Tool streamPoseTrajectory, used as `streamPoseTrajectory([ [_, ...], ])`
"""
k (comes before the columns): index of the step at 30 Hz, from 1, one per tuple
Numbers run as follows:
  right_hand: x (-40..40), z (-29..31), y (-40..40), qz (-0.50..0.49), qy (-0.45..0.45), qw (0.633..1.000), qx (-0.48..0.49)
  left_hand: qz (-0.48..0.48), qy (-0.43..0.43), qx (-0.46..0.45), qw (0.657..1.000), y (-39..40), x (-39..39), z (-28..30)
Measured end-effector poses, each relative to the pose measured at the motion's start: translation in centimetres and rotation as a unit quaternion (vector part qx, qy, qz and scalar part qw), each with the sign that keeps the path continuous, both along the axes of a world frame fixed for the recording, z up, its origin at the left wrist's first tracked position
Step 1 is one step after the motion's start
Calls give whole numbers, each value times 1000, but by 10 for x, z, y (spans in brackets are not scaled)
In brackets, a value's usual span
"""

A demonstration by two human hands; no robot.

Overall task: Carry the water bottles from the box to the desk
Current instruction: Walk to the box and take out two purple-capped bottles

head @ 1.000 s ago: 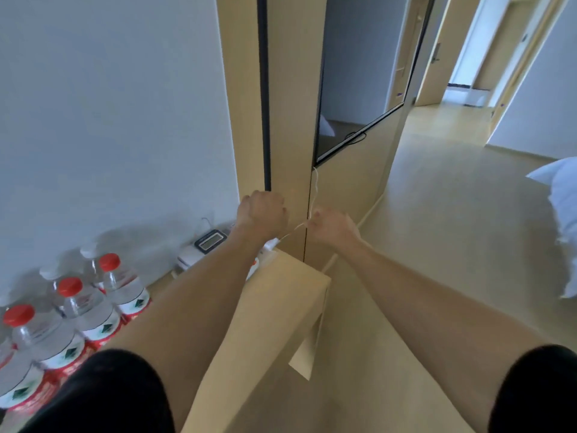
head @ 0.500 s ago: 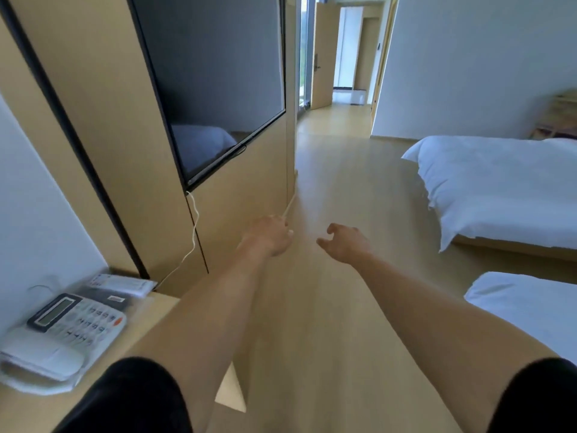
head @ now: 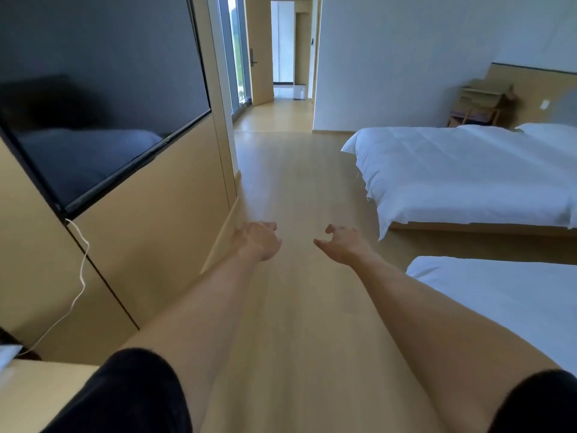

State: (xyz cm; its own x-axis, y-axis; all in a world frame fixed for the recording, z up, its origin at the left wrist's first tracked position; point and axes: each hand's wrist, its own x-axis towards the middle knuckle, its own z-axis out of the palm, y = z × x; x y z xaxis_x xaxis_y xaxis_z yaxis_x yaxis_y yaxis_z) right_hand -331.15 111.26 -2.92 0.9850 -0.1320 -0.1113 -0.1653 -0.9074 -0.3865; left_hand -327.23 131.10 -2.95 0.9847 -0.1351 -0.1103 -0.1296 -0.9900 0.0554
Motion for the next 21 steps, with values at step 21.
streamPoseTrajectory([
  [21,255,-10,-42,-77,26,997,18,-50,26,7,998,-51,290,0],
])
